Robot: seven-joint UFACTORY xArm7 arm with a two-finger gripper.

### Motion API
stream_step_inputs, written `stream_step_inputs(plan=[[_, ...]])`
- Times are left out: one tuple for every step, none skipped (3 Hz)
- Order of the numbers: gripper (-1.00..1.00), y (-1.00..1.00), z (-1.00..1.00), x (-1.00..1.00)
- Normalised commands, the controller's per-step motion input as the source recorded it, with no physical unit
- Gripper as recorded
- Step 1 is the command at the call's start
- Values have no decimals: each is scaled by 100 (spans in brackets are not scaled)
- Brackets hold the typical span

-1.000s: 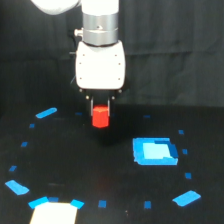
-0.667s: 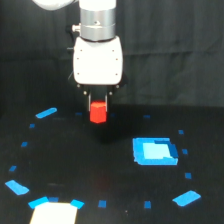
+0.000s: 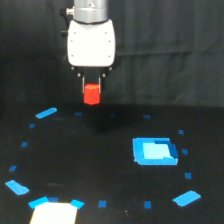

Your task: Pick up the red object from the table

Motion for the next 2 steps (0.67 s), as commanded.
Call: stream_step_inputs(plan=[[-52,-22,100,-40],[-100,-29,100,-16]])
